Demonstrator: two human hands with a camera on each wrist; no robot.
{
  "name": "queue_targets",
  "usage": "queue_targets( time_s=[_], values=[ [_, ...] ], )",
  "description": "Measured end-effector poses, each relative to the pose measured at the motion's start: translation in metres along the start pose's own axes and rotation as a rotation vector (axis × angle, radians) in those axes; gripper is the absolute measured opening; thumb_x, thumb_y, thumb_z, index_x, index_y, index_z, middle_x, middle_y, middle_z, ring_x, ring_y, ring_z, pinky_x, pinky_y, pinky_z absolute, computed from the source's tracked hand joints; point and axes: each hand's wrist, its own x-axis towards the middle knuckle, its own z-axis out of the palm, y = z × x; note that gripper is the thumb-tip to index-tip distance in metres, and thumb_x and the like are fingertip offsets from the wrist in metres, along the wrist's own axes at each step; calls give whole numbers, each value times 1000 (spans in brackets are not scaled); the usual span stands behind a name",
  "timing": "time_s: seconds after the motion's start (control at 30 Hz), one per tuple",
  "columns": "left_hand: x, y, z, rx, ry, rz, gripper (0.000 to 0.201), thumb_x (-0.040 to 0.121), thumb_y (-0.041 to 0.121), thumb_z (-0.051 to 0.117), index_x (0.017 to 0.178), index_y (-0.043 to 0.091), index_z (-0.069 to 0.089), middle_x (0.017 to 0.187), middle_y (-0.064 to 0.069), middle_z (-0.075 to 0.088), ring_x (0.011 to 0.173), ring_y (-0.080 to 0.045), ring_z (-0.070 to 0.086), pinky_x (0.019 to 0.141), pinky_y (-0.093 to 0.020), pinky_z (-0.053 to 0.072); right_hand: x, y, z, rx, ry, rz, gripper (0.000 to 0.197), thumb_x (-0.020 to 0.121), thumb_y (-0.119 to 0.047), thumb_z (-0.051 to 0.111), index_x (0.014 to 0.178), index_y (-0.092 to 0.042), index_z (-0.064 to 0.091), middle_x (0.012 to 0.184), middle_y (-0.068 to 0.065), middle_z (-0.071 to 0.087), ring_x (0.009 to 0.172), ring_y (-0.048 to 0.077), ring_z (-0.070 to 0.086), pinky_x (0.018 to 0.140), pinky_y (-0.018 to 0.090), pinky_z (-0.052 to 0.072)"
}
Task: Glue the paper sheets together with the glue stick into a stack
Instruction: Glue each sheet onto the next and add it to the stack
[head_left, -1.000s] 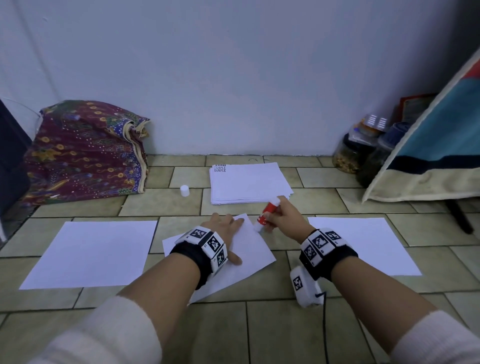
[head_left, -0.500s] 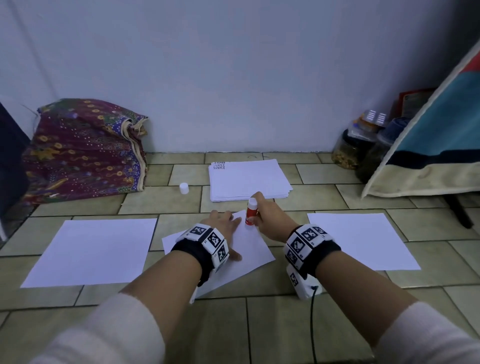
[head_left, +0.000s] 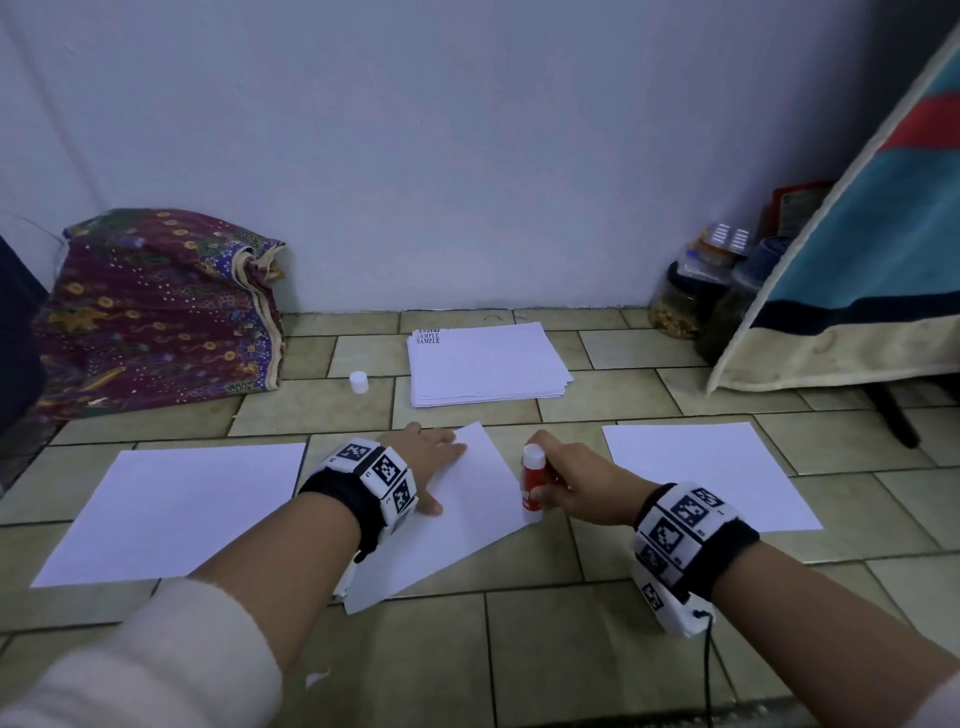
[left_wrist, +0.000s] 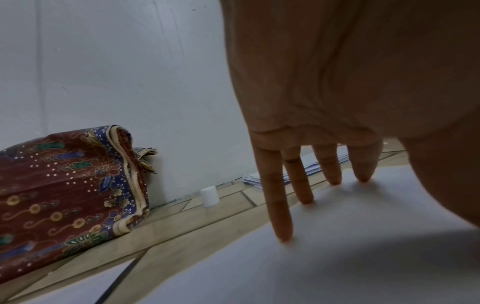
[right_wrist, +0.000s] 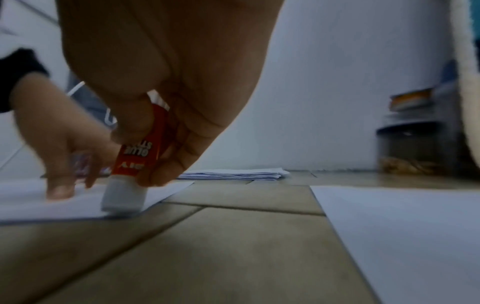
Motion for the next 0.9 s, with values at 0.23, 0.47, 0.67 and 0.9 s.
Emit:
queue_targets(
  time_s=[0.23,0.47,0.67,0.9],
  values=[
    [-6,10,18,-161,178,77,70,84,43,67,136,13,30,153,-2,5,140,-23,17,98,-41,44,11,13,-7,909,422,307,6,94,0,53,88,0,50,80,17,62,56,20,62,55,28,54],
    [-8,21,16,2,122,45,74,89,56,54,151,35,20,159,-2,7,143,-25,18,105,-44,38,37,0,-6,986,520,307,15,93,-12,59,82,-3,54,71,14,61,46,13,60,48,23,53],
    [2,29,21,-187,170,-159,76,83,58,61,133,6,39,136,-10,39,125,-25,40,102,-42,41,64,-16,4,533,538,250,28,82,-12,73,81,-22,47,87,14,63,76,33,66,67,42,59],
    [1,29,31,-240,175,-170,112,63,69,73,143,7,25,144,-11,29,134,-26,30,108,-42,35,95,-41,14,161,367,148,18,92,-7,57,97,-18,43,96,11,67,73,14,58,61,17,44]
  ],
)
